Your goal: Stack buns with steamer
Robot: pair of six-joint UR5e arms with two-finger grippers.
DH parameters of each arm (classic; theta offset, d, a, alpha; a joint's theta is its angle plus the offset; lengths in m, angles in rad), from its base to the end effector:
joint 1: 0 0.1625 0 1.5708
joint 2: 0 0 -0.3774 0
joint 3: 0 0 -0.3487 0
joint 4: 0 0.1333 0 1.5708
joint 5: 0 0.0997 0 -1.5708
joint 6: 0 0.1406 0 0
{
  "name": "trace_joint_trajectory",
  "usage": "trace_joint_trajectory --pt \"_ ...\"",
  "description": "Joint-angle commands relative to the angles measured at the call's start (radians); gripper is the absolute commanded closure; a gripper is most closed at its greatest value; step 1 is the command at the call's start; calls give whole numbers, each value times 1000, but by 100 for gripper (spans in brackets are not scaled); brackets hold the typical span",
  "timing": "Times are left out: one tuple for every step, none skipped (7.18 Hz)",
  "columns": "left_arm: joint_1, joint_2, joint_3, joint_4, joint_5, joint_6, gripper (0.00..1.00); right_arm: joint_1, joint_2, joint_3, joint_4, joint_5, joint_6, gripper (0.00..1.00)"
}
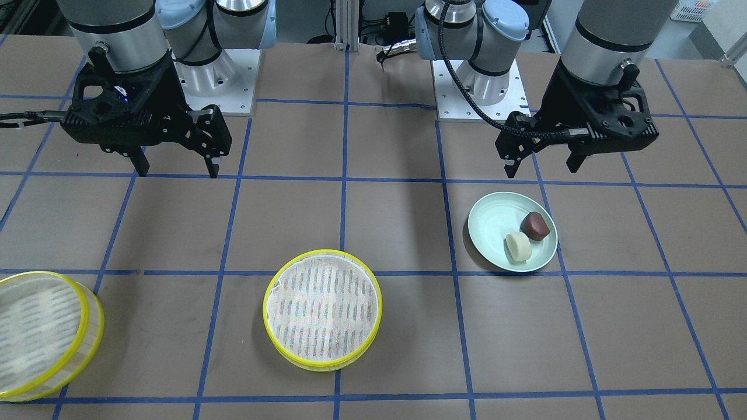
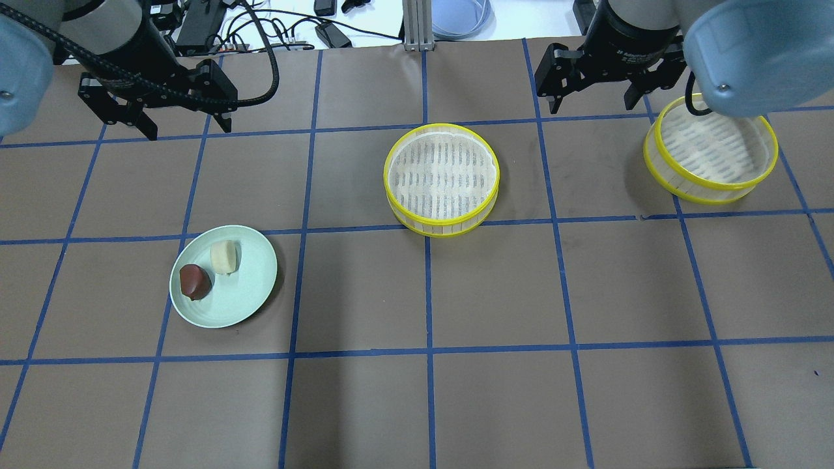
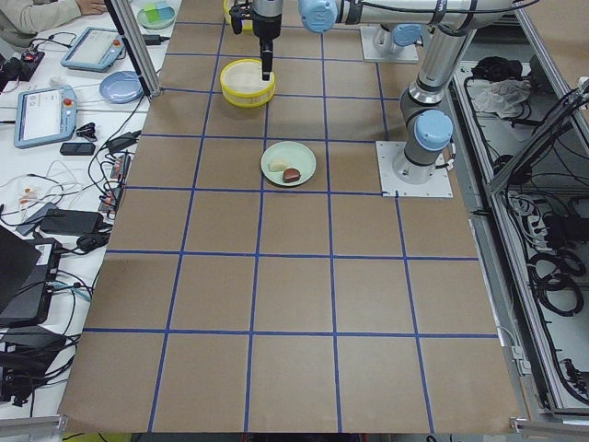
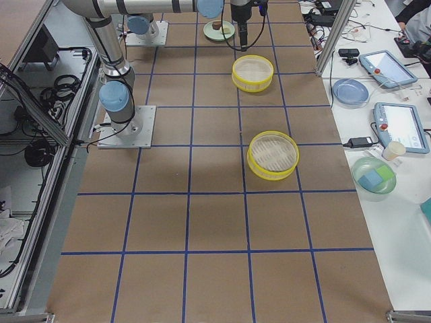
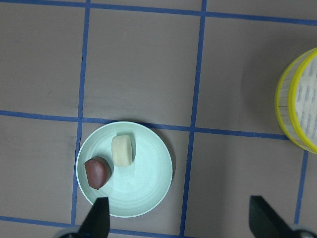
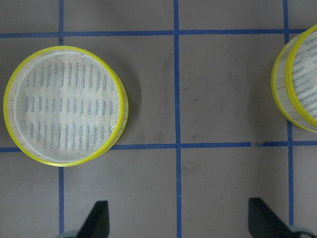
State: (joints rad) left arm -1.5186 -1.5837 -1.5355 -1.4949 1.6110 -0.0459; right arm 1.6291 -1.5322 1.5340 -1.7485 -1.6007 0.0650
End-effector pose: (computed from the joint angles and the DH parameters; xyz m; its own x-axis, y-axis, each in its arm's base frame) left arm -0.1031 -0.4725 0.4177 -0.9942 -0.1016 -0.0355 -0.0976 0.9902 -0.0999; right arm 0.1572 -0.4777 0.4181 -0.9998 0.0109 0.0180 0.0076 0.9843 -0.1765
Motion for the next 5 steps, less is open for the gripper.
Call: trace_joint_trajectory --pt "0 4 0 -4 6 0 0 0 -6 1 -5 -1 10 0" --pt "-2 5 -2 -10 4 0 0 -3 -6 1 3 -4 13 0" --pt "-2 8 -12 -5 -5 -3 0 -12 -5 1 0 -2 13 0" --pt "-2 8 -12 -5 0 -3 0 -29 3 1 -15 -4 6 0" --pt "9 7 -14 -2 4 -2 0 -81 7 0 -52 5 -2 0"
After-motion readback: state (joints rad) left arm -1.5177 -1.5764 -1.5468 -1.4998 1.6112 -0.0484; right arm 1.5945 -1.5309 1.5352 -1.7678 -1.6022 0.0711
